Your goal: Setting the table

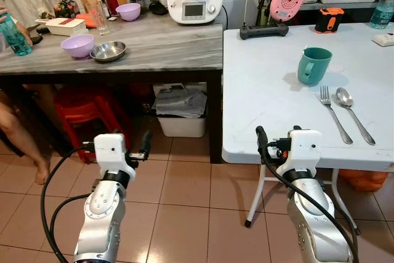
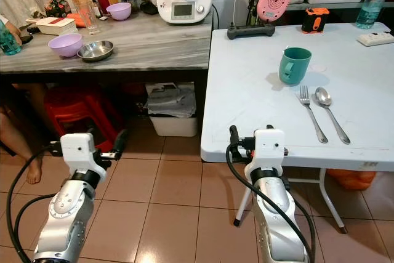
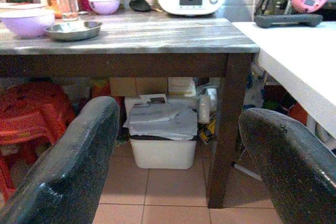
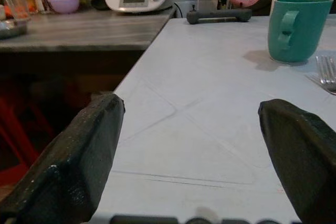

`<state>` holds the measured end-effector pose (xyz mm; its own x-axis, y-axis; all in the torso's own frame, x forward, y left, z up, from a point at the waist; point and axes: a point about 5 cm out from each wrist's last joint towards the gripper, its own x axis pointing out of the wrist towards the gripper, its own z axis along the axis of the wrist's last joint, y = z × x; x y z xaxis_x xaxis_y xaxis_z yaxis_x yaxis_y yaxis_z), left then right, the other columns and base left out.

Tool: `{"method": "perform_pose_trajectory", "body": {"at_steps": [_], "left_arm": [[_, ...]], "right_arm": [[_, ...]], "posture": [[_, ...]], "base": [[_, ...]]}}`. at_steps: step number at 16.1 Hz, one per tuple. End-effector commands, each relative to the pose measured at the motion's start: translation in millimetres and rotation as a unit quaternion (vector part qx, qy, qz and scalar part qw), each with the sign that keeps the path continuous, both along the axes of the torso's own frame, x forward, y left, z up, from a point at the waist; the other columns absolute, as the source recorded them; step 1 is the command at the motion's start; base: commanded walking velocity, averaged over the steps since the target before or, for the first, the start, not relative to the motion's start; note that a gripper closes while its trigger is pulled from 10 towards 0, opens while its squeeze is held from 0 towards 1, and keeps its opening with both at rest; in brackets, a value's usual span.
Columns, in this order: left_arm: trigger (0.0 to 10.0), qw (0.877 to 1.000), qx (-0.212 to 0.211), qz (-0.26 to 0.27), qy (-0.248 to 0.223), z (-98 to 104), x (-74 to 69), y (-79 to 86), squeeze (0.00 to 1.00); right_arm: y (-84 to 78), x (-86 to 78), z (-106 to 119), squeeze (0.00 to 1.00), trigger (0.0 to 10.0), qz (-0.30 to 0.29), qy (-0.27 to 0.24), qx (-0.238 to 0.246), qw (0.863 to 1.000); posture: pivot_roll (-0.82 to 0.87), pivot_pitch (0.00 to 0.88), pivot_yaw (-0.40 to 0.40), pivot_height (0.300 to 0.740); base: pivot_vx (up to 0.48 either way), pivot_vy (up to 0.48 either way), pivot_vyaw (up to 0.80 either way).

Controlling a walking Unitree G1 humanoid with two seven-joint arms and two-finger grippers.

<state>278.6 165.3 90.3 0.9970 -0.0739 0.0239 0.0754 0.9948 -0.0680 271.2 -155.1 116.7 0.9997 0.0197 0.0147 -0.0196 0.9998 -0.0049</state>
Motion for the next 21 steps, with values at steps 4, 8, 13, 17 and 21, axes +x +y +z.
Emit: {"method": "perform_pose_trajectory", "body": {"at_steps": [4, 8, 13, 17, 21], "left_arm": [[10.0, 1.000, 0.002, -0.007, -0.010, 7.4, 7.5, -3.4, 0.00], [10.0, 1.000, 0.003, -0.007, -0.005, 4.7, 5.3, -2.0, 0.00], [10.0, 1.000, 0.006, -0.011, 0.001, 3.0, 3.2, -1.6, 0.00], [10.0, 1.000, 0.008, -0.014, 0.001, 3.7, 4.2, -0.7, 0.00], [10.0, 0.999, 0.004, -0.031, -0.004, 5.8, 6.3, -3.3, 0.00]], "right_arm": [[9.8, 4.6, 5.8, 0.00, 10.0, 0.026, -0.001, 0.019, 0.999], [8.8, 0.9, 0.5, 0.00, 10.0, 0.029, 0.009, 0.019, 0.999], [10.5, 1.5, -1.2, 0.00, 10.0, 0.029, 0.015, 0.022, 0.999], [7.2, 2.9, -1.5, 0.00, 10.0, 0.017, 0.016, 0.024, 0.999], [6.1, 5.2, -1.6, 0.00, 10.0, 0.009, 0.016, 0.025, 1.000]], "posture": [[-0.05, 0.000, 0.084, 0.740], [-0.05, 0.000, 0.086, 0.740], [-0.05, 0.000, 0.094, 0.740], [-0.05, 0.000, 0.102, 0.740], [-0.05, 0.000, 0.107, 0.740]], "base": [[0.000, -0.062, 0.00], [0.000, -0.419, 0.00], [0.000, -0.434, 0.00], [0.000, -0.434, 0.00], [0.000, -0.108, 0.00]]}}
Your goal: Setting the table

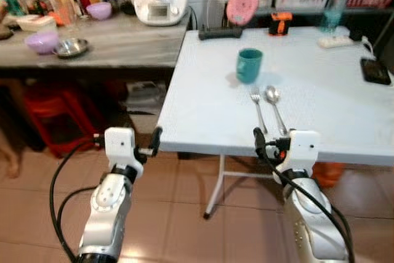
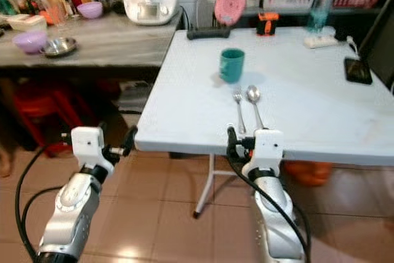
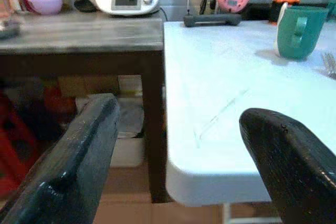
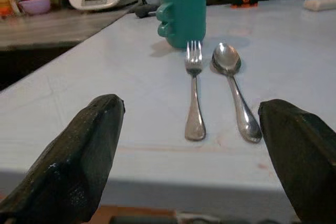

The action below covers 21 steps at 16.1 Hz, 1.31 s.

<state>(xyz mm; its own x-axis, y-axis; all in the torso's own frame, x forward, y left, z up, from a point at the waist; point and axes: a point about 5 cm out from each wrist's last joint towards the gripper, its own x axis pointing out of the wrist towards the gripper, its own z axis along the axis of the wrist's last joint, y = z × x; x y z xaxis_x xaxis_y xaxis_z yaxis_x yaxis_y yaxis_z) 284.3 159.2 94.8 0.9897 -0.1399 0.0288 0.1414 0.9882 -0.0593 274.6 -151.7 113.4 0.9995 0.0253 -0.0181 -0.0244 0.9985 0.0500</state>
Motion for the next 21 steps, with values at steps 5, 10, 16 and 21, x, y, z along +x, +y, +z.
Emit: {"method": "perform_pose_trajectory", "body": {"at_steps": [5, 10, 16, 21], "left_arm": [[10.0, 0.999, -0.019, -0.037, -0.007, 5, 0.3, -3.2, 0.00], [10.0, 0.998, -0.030, -0.056, -0.007, 6, -1.5, -6.1, 0.00], [10.0, 0.997, -0.036, -0.065, -0.007, 7, -1.1, -9.8, 0.00], [10.0, 0.997, -0.040, -0.072, -0.006, 7, -3.1, -14.2, 0.00]], "right_arm": [[1.2, 2.0, 6, 0.00, 10.0, -0.002, -0.013, 0.018, 1.000], [5.0, 1.0, 5, 0.00, 10.0, 0.003, -0.011, 0.016, 1.000], [5.5, 1.7, 6, 0.00, 10.0, 0.005, -0.013, 0.011, 1.000], [7.5, 2.2, 8, 0.00, 10.0, 0.016, -0.017, 0.000, 1.000]], "posture": [[-0.05, 0.000, 0.113, 0.740], [-0.05, 0.000, 0.115, 0.740], [-0.05, 0.000, 0.118, 0.740], [-0.05, 0.001, 0.112, 0.740]], "base": [[0.000, 0.000, 0.00], [0.157, 0.000, -0.42], [0.301, 0.000, 0.00], [0.340, 0.000, 0.00]]}}
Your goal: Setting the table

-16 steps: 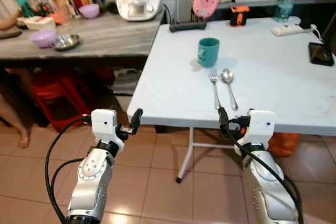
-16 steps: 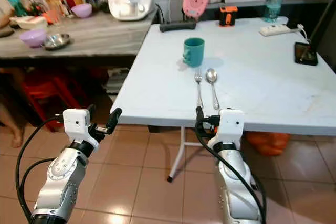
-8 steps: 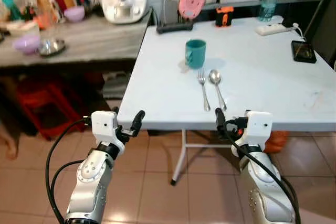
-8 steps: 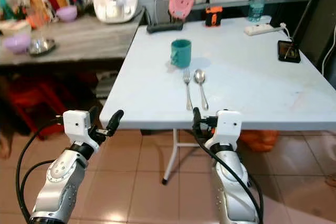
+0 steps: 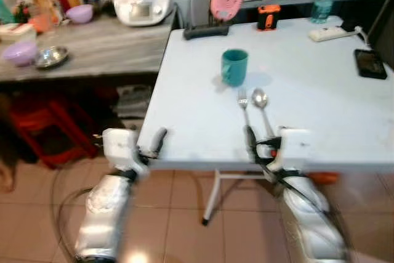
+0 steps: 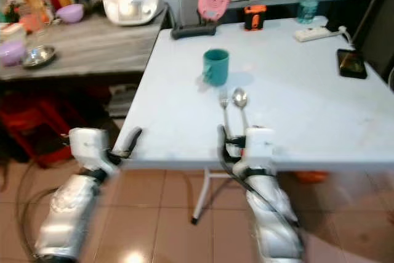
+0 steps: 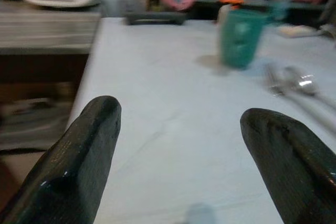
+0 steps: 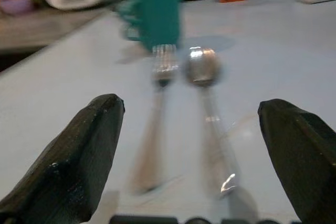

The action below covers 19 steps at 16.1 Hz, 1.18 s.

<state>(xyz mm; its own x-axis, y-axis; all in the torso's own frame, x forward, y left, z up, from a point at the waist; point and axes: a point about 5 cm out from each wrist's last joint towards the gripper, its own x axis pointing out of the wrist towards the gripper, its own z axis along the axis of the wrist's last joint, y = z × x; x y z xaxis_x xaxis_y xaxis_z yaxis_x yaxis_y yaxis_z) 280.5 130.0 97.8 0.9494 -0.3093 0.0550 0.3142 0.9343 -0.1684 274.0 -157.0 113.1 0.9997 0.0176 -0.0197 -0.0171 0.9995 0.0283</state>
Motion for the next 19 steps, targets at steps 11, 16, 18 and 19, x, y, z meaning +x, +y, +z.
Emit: {"method": "perform_pose_trajectory", "body": {"at_steps": [11, 16, 18, 19], "left_arm": [[10.0, 1.000, 0.011, -0.007, 0.015, -7, -10.4, 11.0, 0.00], [10.0, 0.995, 0.024, -0.095, 0.025, -16, -28.4, 10.4, 0.00], [10.0, 0.992, 0.027, -0.119, 0.028, -17, -29.7, 9.0, 0.00], [10.0, 0.991, 0.028, -0.130, 0.026, -17, -30.0, 7.6, 0.00]], "right_arm": [[15.8, 0.8, 5, 0.00, 10.0, 0.021, -0.003, 0.015, 1.000], [-4.8, 3.1, -1, 0.00, 10.0, -0.030, 0.027, -0.015, 0.999], [-2.7, 6.0, 0, 0.00, 10.0, -0.019, 0.034, -0.013, 0.999], [-1.9, 8.0, 1, 0.00, 10.0, -0.016, 0.036, -0.012, 0.999]], "posture": [[-0.05, 0.031, 0.105, 0.740], [-0.06, 0.046, 0.096, 0.740], [-0.07, 0.049, 0.096, 0.740], [-0.07, 0.051, 0.093, 0.740]], "base": [[0.221, 0.000, 0.00], [0.000, 0.000, 0.00], [0.000, 0.000, 0.00], [0.000, 0.000, 0.00]]}}
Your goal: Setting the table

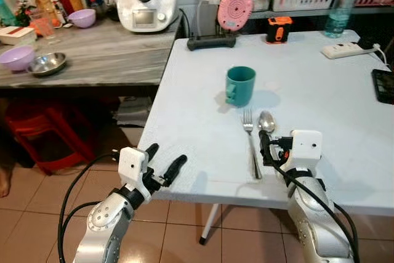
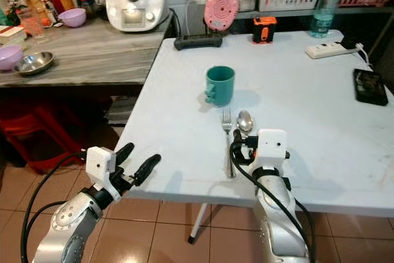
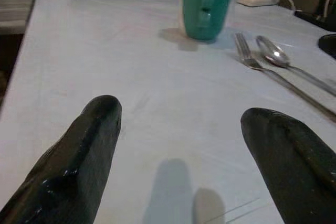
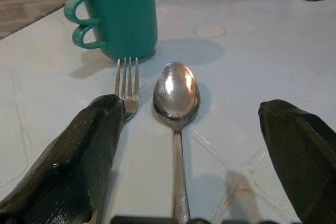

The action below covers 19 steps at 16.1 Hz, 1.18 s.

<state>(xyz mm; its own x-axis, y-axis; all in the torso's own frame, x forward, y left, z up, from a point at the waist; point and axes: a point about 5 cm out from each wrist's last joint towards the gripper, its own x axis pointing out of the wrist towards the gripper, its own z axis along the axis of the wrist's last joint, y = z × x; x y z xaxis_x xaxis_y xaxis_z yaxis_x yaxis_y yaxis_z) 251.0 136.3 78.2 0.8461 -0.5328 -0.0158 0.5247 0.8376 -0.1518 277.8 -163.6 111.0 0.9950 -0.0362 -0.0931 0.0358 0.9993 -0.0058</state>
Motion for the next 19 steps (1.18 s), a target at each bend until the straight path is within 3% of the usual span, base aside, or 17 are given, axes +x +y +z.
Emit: {"method": "perform_pose_trajectory", "body": {"at_steps": [1, 15, 17, 18, 19], "left_arm": [[10.0, 1.000, 0.011, -0.019, -0.008, 4, -0.7, 0.1, 0.00], [10.0, 0.999, 0.005, -0.051, -0.014, 7, -3.1, -7.3, 0.00], [10.0, 0.998, 0.005, -0.054, -0.014, 7, -3.6, -8.3, 0.00], [10.0, 0.998, 0.005, -0.055, -0.014, 7, -3.1, -8.9, 0.00], [10.0, 0.998, 0.004, -0.055, -0.015, 7, -2.5, -9.3, 0.00]], "right_arm": [[6.0, 6.7, 3, 0.00, 10.0, 0.014, 0.006, 0.006, 1.000], [41.8, 33.0, 4, 0.00, 10.0, 0.102, 0.064, 0.011, 0.993], [43.7, 33.4, -3, 0.00, 4.4, 0.094, 0.085, 0.015, 0.992], [44.1, 33.0, -5, 0.00, 3.5, 0.094, 0.089, 0.016, 0.991], [44.2, 32.1, -7, 0.00, 1.4, 0.094, 0.094, 0.017, 0.991]], "posture": [[-0.07, 0.053, 0.089, 0.740], [-0.06, 0.060, 0.084, 0.740], [-0.06, 0.062, 0.084, 0.740], [-0.06, 0.063, 0.084, 0.740], [-0.06, 0.064, 0.085, 0.740]], "base": [[0.000, 0.000, 0.00], [0.000, 0.000, 0.00], [0.000, 0.000, 0.00], [0.000, 0.000, 0.00], [0.000, 0.000, 0.00]]}}
